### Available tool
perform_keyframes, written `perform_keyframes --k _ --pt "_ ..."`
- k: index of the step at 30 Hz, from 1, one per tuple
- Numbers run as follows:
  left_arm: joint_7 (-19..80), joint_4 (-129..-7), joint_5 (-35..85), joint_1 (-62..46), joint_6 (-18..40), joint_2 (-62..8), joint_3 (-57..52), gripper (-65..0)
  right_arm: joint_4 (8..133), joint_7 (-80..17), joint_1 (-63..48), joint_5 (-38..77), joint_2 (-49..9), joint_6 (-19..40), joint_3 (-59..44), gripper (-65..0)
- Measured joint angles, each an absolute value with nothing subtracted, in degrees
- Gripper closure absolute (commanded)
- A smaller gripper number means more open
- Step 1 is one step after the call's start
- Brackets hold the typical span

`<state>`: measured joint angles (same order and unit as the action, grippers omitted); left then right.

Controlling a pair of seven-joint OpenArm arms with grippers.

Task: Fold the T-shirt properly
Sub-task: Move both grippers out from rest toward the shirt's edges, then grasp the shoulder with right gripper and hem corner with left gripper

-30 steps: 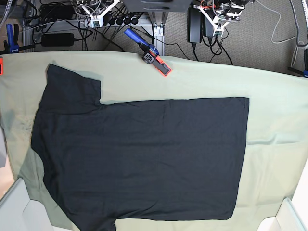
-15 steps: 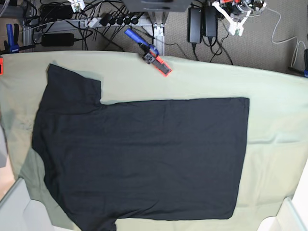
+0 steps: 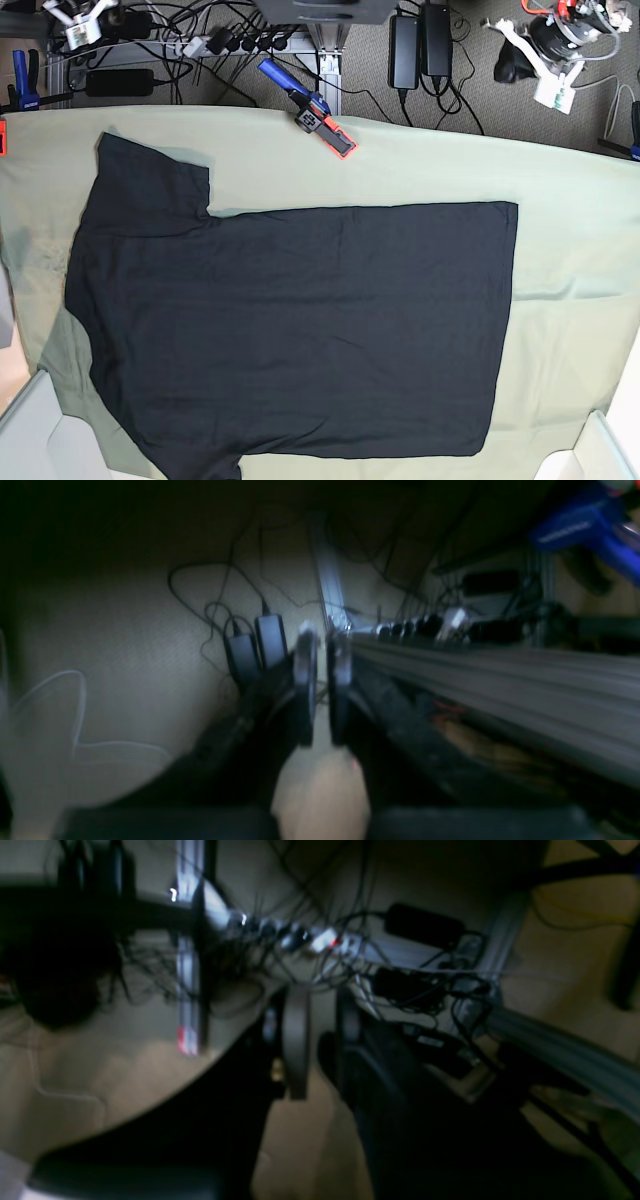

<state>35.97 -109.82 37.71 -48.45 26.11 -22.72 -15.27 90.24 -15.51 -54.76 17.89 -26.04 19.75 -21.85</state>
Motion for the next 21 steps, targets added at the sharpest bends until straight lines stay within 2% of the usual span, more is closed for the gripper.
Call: perform_keyframes --k 2,3,6,8,13,21 --pt "36.6 -114.5 39.6 -49.6 26.6 -23.4 -17.8 -10.2 95.0 -20.1 -54.9 23.3 -26.3 19.7 -25.7 -10.9" --pt "37.4 -116.3 39.7 -50.4 26.7 -24.1 -18.9 -10.9 97.4 -21.9 -54.9 26.1 -26.5 19.7 -27.4 -13.9" --pt "38.6 -119.9 39.9 -51.7 26.9 -26.4 -21.5 -10.9 103.8 -23.8 -54.8 31.2 -26.5 19.7 -31.7 -28.8" --pt "38.5 -120.7 40.2 -51.4 26.9 -28.4 -22.4 -10.9 107.0 -23.9 -54.4 33.4 -26.5 19.7 -33.7 -35.1" --pt "38.6 -120.6 40.0 -51.6 26.9 -30.6 -22.9 -10.9 106.8 -24.5 -46.1 35.8 -26.2 19.7 -35.0 -35.4" --pt "38.5 -120.6 37.3 -51.6 26.9 -31.2 -22.9 -10.9 98.2 -27.1 -33.6 35.8 -24.8 19.5 -32.8 -35.4"
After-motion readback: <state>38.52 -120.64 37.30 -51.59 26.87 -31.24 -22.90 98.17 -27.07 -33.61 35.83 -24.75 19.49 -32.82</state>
